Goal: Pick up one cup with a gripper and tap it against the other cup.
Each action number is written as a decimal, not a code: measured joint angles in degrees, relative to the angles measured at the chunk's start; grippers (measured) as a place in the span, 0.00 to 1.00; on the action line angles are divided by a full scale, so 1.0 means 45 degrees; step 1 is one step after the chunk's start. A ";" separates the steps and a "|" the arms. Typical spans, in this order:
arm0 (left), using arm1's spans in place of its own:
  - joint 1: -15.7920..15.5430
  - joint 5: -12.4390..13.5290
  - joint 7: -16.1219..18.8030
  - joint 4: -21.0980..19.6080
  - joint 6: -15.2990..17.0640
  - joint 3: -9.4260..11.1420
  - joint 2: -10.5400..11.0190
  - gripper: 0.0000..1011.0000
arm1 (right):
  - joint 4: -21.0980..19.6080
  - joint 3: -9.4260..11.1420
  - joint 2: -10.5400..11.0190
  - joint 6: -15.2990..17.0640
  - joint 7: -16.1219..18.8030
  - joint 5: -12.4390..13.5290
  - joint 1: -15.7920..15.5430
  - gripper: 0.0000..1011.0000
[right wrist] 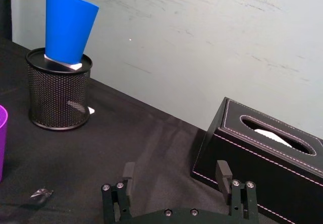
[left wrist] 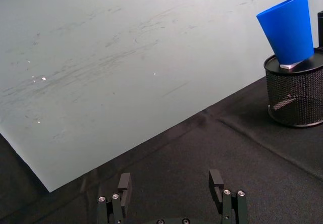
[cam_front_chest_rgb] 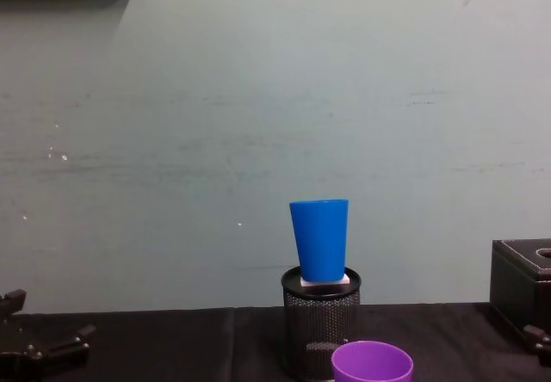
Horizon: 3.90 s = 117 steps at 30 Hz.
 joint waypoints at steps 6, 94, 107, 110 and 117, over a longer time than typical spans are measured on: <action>0.0001 0.0000 0.0000 0.0000 0.0000 0.0000 0.0000 0.99 | 0.0000 0.0001 0.0005 -0.0001 0.0000 0.0001 0.0001 0.99; 0.0000 0.0000 0.0000 0.0000 0.0000 0.0000 0.0000 0.99 | 0.2102 -0.0665 -0.3014 -0.0148 0.5755 0.1055 0.1235 0.99; 0.0000 0.0000 0.0000 0.0000 0.0000 0.0000 0.0000 0.99 | 0.2727 -0.0430 -0.3682 -0.0225 0.5842 0.0813 0.1535 0.99; 0.0001 0.0000 0.0000 0.0000 0.0000 0.0000 0.0000 0.99 | 0.2727 -0.0436 -0.3672 -0.0227 0.5842 0.0814 0.1538 0.99; 0.0000 0.0000 0.0000 0.0000 0.0000 0.0000 0.0000 0.99 | 0.2719 -0.0450 -0.3650 -0.0238 0.5838 0.0821 0.1544 0.97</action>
